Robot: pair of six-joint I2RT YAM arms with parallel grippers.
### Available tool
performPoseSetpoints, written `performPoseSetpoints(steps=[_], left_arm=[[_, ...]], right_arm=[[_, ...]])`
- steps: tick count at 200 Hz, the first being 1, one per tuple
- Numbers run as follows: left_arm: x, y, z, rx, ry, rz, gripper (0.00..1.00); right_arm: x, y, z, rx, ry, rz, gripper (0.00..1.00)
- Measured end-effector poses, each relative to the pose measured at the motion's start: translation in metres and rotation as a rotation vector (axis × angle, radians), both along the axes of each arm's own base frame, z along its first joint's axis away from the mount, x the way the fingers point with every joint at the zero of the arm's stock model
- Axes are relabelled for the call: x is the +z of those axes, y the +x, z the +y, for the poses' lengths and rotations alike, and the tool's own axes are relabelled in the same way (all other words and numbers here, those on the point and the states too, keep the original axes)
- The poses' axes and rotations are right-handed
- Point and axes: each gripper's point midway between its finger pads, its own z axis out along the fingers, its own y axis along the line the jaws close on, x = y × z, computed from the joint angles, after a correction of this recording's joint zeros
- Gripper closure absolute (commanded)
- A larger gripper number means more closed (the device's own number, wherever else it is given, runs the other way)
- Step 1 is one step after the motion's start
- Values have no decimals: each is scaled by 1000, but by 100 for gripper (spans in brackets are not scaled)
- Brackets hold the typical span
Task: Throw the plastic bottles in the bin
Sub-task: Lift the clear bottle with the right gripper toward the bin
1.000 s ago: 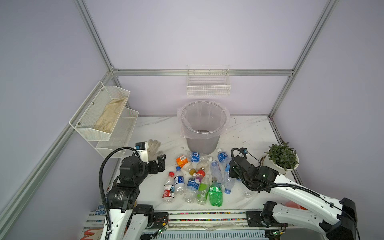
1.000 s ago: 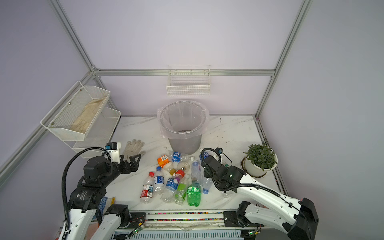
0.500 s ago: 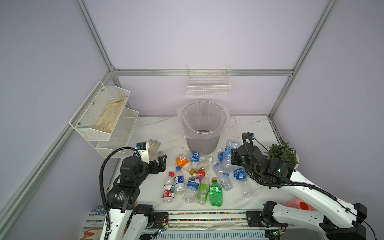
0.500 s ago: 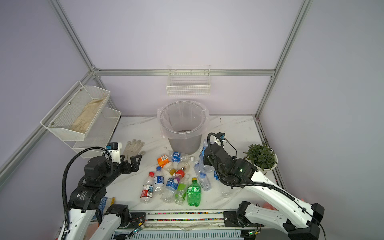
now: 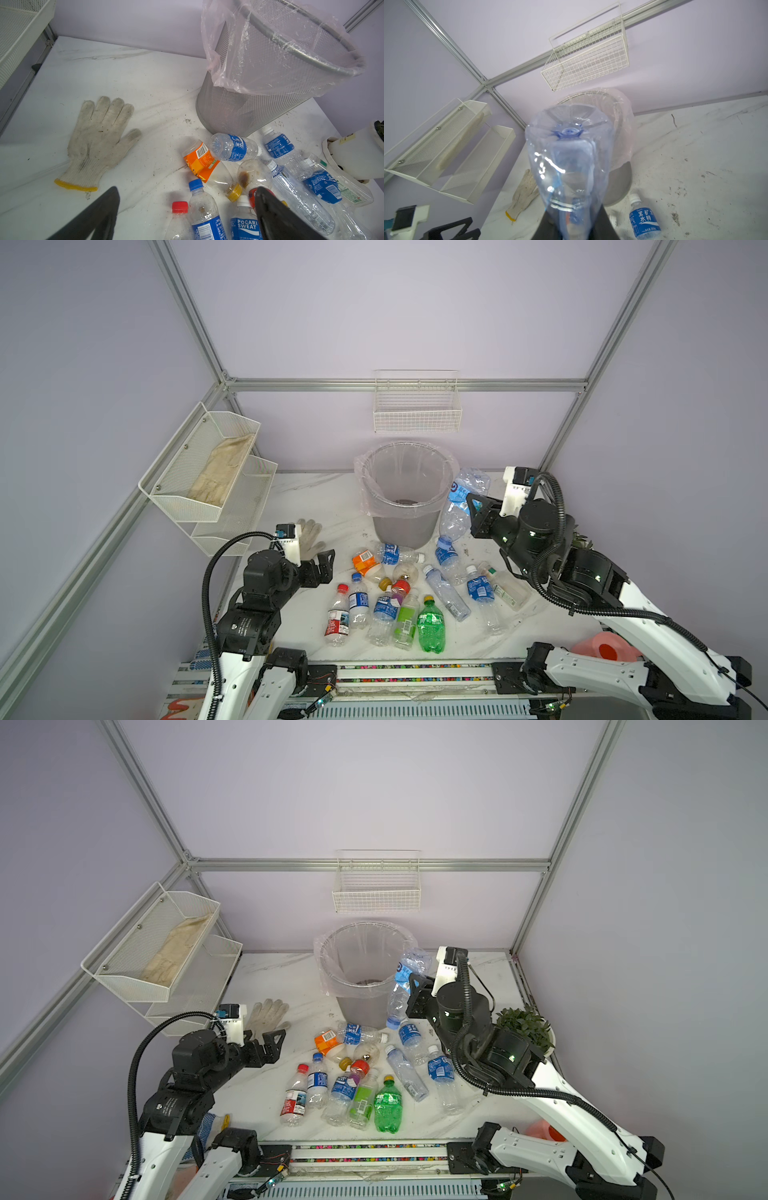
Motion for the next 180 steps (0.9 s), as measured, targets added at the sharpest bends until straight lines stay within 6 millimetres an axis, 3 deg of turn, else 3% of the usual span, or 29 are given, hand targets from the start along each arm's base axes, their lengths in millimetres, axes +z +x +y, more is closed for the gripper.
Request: performPoseSetpoints(steps=[79,127,180], left_arm=[[-2,1,-2,-12,-6,8,0],[-3,1,-4,-18,-7,13,0],[-2,1,-5,-25,-9,13,0]], right_arm=[[64,-27,-22,56,138,-182,97],[72,-29,-25,55,155,-207,97],[72,-23,-17,55,135,-210,97]])
